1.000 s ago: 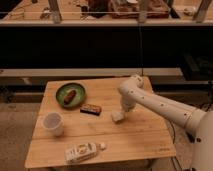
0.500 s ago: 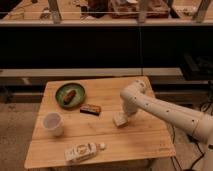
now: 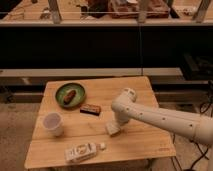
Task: Wipe the white sponge on the table
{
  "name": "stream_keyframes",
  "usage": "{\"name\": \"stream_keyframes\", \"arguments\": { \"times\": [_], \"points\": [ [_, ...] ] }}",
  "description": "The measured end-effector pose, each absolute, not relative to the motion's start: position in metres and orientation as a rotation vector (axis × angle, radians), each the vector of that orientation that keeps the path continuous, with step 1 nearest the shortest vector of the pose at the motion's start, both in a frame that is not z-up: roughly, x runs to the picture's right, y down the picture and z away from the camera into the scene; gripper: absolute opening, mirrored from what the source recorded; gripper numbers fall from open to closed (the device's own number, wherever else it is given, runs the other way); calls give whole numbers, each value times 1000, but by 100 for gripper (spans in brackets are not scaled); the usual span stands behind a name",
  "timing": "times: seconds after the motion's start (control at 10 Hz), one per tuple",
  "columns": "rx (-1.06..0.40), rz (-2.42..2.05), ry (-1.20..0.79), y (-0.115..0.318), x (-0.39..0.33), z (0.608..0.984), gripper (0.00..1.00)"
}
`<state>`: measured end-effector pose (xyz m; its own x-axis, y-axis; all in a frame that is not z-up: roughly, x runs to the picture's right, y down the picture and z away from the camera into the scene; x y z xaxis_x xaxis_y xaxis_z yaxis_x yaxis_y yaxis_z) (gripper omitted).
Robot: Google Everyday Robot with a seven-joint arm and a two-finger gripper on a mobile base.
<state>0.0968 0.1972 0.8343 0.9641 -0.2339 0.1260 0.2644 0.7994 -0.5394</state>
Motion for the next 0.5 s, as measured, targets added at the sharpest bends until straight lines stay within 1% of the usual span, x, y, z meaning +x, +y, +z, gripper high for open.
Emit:
{"name": "stream_keyframes", "arguments": {
  "times": [0.3, 0.5],
  "points": [
    [-594, -254, -58, 198, 104, 835, 4],
    [-619, -202, -51, 213, 123, 824, 4]
  ]
}}
